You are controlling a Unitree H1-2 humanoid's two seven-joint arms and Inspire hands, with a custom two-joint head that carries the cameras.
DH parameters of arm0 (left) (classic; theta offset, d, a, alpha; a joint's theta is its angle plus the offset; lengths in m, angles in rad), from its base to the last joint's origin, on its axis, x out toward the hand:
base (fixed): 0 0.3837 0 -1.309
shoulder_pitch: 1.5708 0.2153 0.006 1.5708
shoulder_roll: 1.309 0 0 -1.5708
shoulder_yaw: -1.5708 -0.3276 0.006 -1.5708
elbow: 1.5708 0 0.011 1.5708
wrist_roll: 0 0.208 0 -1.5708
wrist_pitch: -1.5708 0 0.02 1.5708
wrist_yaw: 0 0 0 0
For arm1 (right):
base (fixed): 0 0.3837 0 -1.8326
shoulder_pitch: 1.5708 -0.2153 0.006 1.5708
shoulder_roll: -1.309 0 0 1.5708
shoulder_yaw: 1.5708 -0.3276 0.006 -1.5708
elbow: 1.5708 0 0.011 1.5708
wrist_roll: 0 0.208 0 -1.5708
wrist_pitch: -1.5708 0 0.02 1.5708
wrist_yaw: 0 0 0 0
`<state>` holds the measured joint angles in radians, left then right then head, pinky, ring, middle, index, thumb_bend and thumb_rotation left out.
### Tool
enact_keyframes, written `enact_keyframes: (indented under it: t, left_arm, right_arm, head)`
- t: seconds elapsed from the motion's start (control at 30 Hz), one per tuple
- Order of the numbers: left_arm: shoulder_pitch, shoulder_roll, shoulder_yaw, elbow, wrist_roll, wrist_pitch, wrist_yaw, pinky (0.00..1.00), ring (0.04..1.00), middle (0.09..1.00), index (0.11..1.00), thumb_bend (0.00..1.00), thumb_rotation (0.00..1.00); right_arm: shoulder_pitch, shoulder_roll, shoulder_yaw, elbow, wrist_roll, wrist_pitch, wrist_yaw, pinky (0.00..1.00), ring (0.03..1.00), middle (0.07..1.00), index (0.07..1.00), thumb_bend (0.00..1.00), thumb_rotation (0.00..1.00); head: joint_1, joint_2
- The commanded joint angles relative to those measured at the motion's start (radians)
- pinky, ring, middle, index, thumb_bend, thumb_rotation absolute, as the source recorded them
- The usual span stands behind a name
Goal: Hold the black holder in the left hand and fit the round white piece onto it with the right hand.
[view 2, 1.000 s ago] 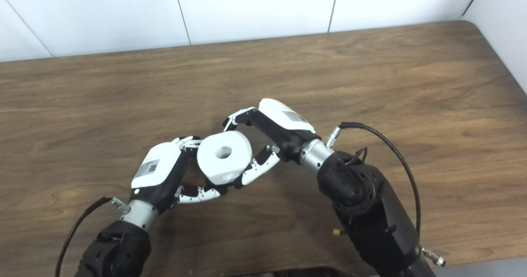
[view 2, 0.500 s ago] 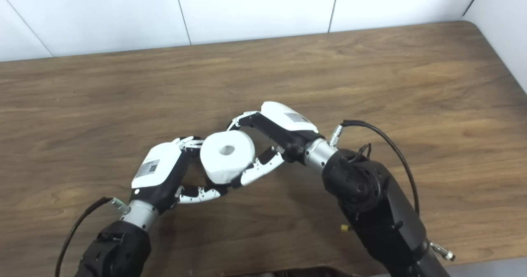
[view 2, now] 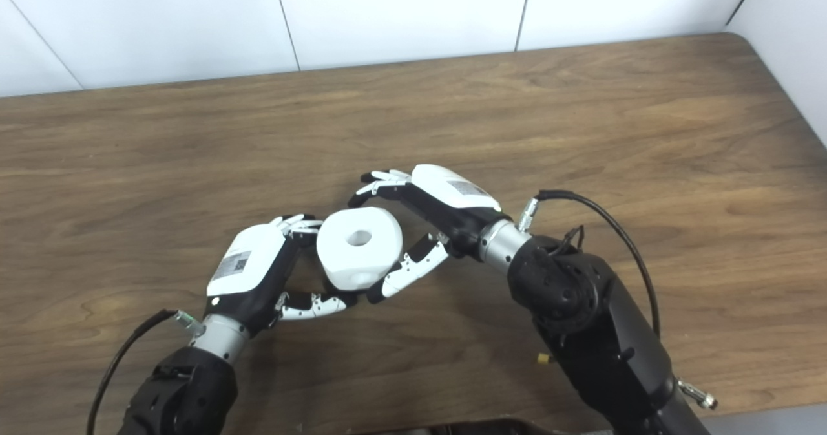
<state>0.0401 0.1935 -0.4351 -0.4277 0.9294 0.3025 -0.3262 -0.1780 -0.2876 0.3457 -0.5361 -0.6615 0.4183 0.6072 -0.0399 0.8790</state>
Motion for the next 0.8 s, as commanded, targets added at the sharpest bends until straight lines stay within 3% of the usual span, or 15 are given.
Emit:
enact_keyframes:
  t: [0.0,0.3,0.5,0.77]
  left_arm:
    - [0.020,0.004,-0.019,0.019,-0.010,0.004,-0.057,0.94,0.883,0.792,0.488,0.52,0.06]
    - [0.019,0.008,-0.015,0.029,-0.015,-0.005,-0.048,0.94,0.881,0.790,0.488,0.52,0.06]
    - [0.019,0.012,-0.013,0.030,-0.012,-0.005,-0.049,0.94,0.880,0.784,0.488,0.52,0.06]
    - [0.025,0.010,0.001,0.037,-0.025,-0.021,-0.035,0.93,0.852,0.748,0.488,0.52,0.06]
  right_arm:
    - [-0.027,-0.004,-0.010,-0.047,0.002,-0.007,-0.008,0.89,0.967,0.945,0.815,1.00,0.37]
    - [-0.053,-0.016,-0.028,-0.114,-0.003,0.008,0.022,0.89,0.969,0.957,0.873,1.00,0.44]
    - [-0.066,-0.016,-0.059,-0.189,-0.015,0.046,0.073,0.92,0.987,0.969,0.897,1.00,0.51]
    - [-0.075,-0.004,-0.106,-0.238,-0.025,0.050,0.127,0.92,0.985,0.964,0.898,1.00,0.54]
  head:
    - [-0.001,0.001]
    - [-0.004,-0.005]
    - [-0.005,-0.009]
    - [-0.004,-0.014]
